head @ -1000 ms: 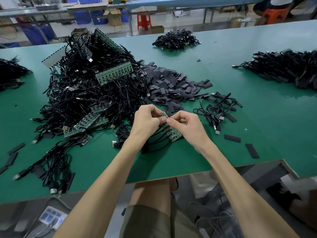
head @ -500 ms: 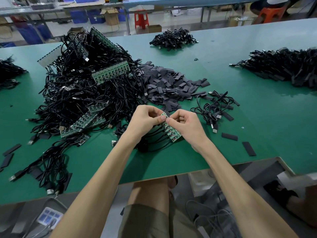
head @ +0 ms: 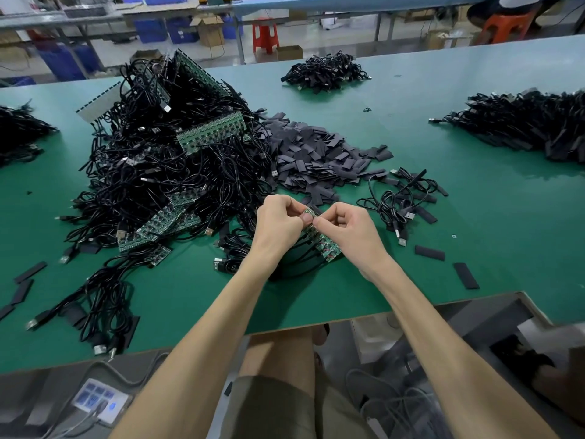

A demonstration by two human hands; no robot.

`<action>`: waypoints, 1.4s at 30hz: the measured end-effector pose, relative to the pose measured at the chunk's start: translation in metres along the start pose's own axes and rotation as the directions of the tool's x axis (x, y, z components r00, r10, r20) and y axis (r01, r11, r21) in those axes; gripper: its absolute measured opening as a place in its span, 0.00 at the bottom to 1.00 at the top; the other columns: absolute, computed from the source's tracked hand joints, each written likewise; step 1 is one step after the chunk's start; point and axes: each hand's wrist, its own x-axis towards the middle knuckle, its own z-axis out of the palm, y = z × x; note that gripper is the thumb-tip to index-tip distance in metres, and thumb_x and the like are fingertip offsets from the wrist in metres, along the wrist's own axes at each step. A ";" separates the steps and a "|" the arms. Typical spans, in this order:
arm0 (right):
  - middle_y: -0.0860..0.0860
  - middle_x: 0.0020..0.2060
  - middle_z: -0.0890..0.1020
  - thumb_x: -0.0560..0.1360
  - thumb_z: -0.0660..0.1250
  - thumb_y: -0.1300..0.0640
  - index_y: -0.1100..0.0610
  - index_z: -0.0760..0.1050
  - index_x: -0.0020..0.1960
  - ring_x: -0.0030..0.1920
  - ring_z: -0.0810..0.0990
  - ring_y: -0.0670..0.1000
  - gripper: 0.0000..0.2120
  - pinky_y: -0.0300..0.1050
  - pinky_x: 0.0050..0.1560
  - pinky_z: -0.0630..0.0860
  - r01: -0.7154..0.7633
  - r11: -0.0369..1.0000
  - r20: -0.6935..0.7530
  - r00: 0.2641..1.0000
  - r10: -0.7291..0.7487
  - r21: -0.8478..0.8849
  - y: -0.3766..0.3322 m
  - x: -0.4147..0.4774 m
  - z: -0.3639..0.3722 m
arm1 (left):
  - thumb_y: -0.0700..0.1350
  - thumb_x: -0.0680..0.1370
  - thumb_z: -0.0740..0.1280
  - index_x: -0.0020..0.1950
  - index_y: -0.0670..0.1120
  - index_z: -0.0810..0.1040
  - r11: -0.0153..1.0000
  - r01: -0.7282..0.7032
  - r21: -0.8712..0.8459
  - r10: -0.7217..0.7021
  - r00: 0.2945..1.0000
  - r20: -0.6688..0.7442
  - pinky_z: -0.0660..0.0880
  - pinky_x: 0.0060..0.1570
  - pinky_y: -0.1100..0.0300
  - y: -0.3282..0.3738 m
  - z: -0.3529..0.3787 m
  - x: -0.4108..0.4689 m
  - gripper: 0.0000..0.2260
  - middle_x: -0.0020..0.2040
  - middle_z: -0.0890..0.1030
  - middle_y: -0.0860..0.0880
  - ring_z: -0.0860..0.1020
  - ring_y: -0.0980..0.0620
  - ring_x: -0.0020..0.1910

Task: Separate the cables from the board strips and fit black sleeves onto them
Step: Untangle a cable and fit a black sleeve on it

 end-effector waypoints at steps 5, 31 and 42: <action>0.43 0.29 0.77 0.75 0.74 0.59 0.53 0.77 0.36 0.32 0.71 0.44 0.11 0.42 0.36 0.69 -0.001 1.000 0.002 1.000 0.001 -0.012 -0.001 0.000 -0.001 | 0.34 0.75 0.72 0.38 0.50 0.78 0.999 0.007 -0.034 -0.008 1.000 -0.027 0.74 0.34 0.73 0.001 0.003 -0.004 0.12 0.35 0.81 0.54 0.78 0.62 0.34; 0.51 0.41 0.86 0.75 0.77 0.55 0.58 0.83 0.49 0.41 0.82 0.45 0.08 0.39 0.46 0.78 0.002 0.998 0.028 1.000 0.000 -0.070 -0.001 0.000 0.001 | 0.40 0.78 0.73 0.54 0.40 0.83 0.797 -0.316 -0.514 0.309 0.945 -0.102 0.75 0.33 0.62 0.095 -0.062 -0.026 0.06 0.40 0.84 0.48 0.80 0.52 0.39; 0.44 0.41 0.84 0.74 0.76 0.62 0.51 0.83 0.45 0.41 0.83 0.44 0.07 0.36 0.47 0.77 0.140 0.963 0.178 0.979 -0.099 -0.231 -0.008 -0.007 0.008 | 0.42 0.79 0.73 0.57 0.36 0.82 0.614 0.160 -0.773 -0.008 0.981 0.196 0.74 0.31 0.67 0.049 -0.021 -0.003 0.12 0.39 0.81 0.47 0.76 0.54 0.35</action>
